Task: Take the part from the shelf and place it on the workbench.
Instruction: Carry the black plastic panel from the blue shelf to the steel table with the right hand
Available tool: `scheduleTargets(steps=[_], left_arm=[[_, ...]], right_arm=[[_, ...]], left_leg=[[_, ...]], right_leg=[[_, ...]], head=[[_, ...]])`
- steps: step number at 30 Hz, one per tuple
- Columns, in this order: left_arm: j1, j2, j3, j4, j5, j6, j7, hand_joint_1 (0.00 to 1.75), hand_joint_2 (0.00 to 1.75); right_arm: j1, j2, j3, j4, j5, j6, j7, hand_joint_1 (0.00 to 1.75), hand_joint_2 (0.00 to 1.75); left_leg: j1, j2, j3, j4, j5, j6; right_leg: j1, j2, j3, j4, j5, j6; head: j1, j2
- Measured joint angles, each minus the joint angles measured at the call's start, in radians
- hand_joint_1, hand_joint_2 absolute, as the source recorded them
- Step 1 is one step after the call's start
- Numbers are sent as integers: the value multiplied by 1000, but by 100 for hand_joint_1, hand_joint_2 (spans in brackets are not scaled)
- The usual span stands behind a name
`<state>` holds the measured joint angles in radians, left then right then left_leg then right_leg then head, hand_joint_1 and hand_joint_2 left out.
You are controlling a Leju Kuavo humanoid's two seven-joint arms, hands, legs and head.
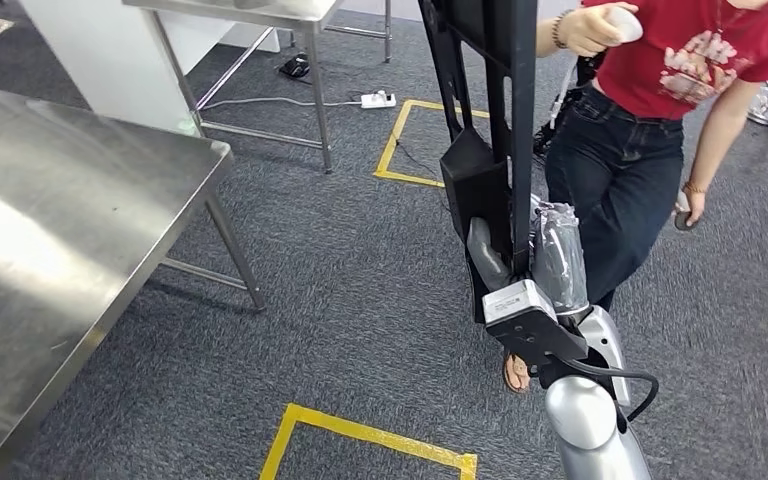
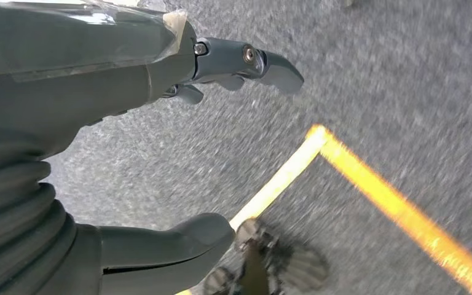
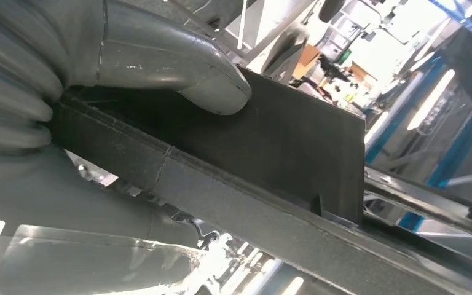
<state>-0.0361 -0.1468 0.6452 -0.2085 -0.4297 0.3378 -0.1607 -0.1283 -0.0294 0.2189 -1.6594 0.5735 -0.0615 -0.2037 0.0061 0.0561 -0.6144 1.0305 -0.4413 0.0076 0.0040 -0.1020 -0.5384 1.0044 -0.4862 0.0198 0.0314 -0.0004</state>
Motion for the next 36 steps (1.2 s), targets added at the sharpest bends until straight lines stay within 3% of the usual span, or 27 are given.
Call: scheduleTargets(steps=[2, 4, 6, 8, 9, 10, 12, 13, 15, 17, 19, 21, 23, 24, 27, 30, 31, 33, 34, 36], left_arm=[[0, 0, 12, -2, 14, 4, -10, 0, 175], [-1, 0, 26, -3, 26, -19, -13, 0, 175], [-5, 0, 38, -4, 37, -47, -13, 0, 175], [-8, -2, 47, -4, 41, -60, -12, 0, 175], [-8, -2, 50, -4, 41, -61, -12, 0, 175], [-7, -3, 53, -4, 41, -61, -11, 0, 175], [-8, -3, 58, -4, 41, -62, -11, 0, 175], [-8, -3, 60, -4, 41, -62, -11, 0, 175], [-8, -3, 64, -4, 41, -63, -11, 0, 175], [-4, -2, 66, -4, 41, -63, -11, 0, 175], [-1, -2, 68, -4, 41, -63, -11, 0, 175], [-2, -2, 70, -4, 41, -63, -10, 0, 175], [-3, -3, 72, -4, 43, -62, -4, 0, 175], [-3, -4, 74, -4, 45, -61, 0, 0, 175], [-3, -4, 81, -5, 53, -65, 7, 0, 175], [-3, -4, 82, -5, 54, -67, 7, 0, 175], [-5, -4, 83, -5, 51, -72, 13, 0, 175], [-10, -7, 86, -5, 16, -36, 4, 0, 175], [-13, -8, 85, -5, -9, -8, -4, 0, 175], [-18, -10, 82, -5, -42, 34, -22, 0, 175]], right_arm=[[3, 2, -3, -7, 1, 5, -5, 154, 175], [4, 2, -6, -12, 2, 10, -11, 154, 175], [7, 2, -13, -13, 2, 13, -14, 154, 175], [12, 1, -18, -14, 2, 15, -15, 154, 175], [14, 1, -19, -14, 2, 16, -15, 154, 175], [15, 1, -20, -14, 2, 16, -15, 154, 175], [14, 1, -20, -14, 2, 16, -15, 154, 175], [14, 1, -21, -14, 2, 16, -15, 154, 175], [14, 2, -21, -14, 2, 16, -15, 154, 175], [13, 4, -22, -14, 2, 16, -15, 154, 175], [11, 9, -22, -15, 3, 16, -15, 154, 175], [10, 12, -23, -16, 4, 16, -15, 154, 175], [10, 13, -23, -16, 4, 18, -15, 154, 175], [10, 13, -23, -15, 4, 19, -16, 154, 175], [10, 13, -23, -14, 4, 22, -16, 154, 175], [9, 13, -23, -14, 4, 22, -16, 154, 175], [8, 13, -23, -14, 4, 25, -18, 154, 175], [0, 14, -24, -14, 3, 30, -24, 154, 175], [-5, 14, -25, -14, 2, 33, -28, 154, 175], [-10, 13, -27, -12, 0, 34, -30, 154, 175]], left_leg=[[-1, -20, 0, -5, 4, 15], [3, -39, 2, -11, 10, 30], [5, -60, 0, -13, 14, 39], [5, -88, -4, -13, 17, 42], [5, -101, -4, -12, 18, 42], [6, -115, -4, -12, 19, 40], [6, -141, -3, -12, 22, 35], [5, -153, -4, -11, 23, 30], [4, -172, -11, -11, 28, 18], [6, -185, -17, -15, 34, 5], [3, -151, -29, 7, 17, -5], [1, -88, -73, 105, -43, -10], [4, -63, -133, 237, -101, -15], [5, -61, -146, 270, -108, -16], [6, -55, -121, 234, -72, -17], [6, -53, -110, 215, -62, -17], [3, -29, -78, 158, -48, -15], [-1, -5, -19, 44, -14, 4], [-1, -3, 8, -11, 4, 19], [4, -46, 4, -17, 15, 40]], right_leg=[[-2, -6, 3, 2, -4, 10], [-6, 33, -17, 45, -31, 15], [-10, 84, -76, 169, -87, 10], [-11, 97, -136, 290, -126, 12], [-13, 98, -143, 300, -122, 18], [-15, 101, -129, 268, -102, 27], [-23, 127, -61, 123, -43, 42], [-25, 142, -33, 61, -20, 43], [-22, 157, -8, 8, -3, 32], [-20, 138, -6, 6, 4, 16], [-25, 118, -5, 0, 10, 1], [-25, 95, -4, -2, 11, -11], [-19, 68, -5, -1, 10, -18], [-18, 55, -6, -1, 10, -19], [-17, 30, -5, -1, 9, -19], [-17, 27, -4, -1, 9, -19], [-13, 20, -3, 0, 7, -17], [-3, -6, -1, 2, 1, -5], [-1, 5, -7, 20, -13, 3], [-7, 57, -51, 118, -62, 9]], head=[[2, 0], [2, 0], [2, 0], [3, 0], [3, 0], [3, 0], [3, 0], [3, 0], [3, 0], [2, 0], [0, 0], [-4, 0], [-6, 0], [-6, 0], [-6, 0], [-6, 0], [-6, 0], [-4, 0], [-2, 0], [1, 0]])
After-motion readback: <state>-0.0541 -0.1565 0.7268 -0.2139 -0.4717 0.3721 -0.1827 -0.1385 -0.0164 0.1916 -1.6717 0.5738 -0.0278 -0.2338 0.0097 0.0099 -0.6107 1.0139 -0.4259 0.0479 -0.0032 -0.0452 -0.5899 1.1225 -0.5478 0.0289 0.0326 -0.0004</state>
